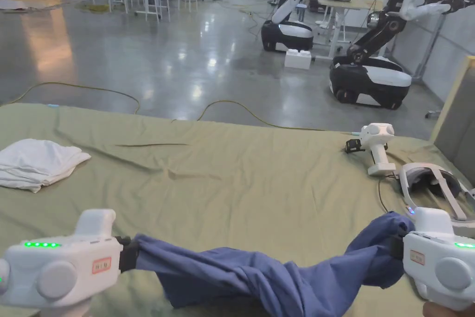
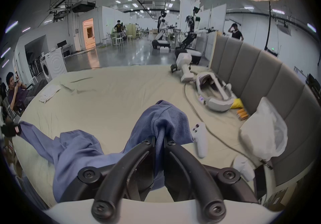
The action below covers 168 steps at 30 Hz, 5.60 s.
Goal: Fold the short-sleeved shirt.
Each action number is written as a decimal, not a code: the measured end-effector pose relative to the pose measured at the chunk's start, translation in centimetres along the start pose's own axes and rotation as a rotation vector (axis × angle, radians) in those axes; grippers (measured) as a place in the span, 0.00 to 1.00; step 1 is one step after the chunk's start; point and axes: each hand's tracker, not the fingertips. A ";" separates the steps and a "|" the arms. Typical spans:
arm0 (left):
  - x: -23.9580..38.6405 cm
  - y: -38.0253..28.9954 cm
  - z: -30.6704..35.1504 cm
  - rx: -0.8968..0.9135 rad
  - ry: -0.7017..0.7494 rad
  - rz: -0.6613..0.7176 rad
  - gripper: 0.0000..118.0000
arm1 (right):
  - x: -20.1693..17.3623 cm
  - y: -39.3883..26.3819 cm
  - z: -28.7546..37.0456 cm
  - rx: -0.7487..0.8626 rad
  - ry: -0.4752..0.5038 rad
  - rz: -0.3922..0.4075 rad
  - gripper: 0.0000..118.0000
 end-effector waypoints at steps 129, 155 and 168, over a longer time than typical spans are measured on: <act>3.1 -4.2 5.3 0.386 0.152 -0.078 0.01 | -16.8 -6.5 10.5 0.508 0.014 0.000 0.00; -7.0 7.8 -27.8 -0.416 0.182 -0.019 0.51 | -11.4 -10.7 -1.0 0.102 -0.057 -0.022 0.00; -2.7 5.7 -26.4 -0.341 0.209 -0.274 0.06 | -4.3 -5.4 -11.0 -0.153 -0.072 -0.096 0.43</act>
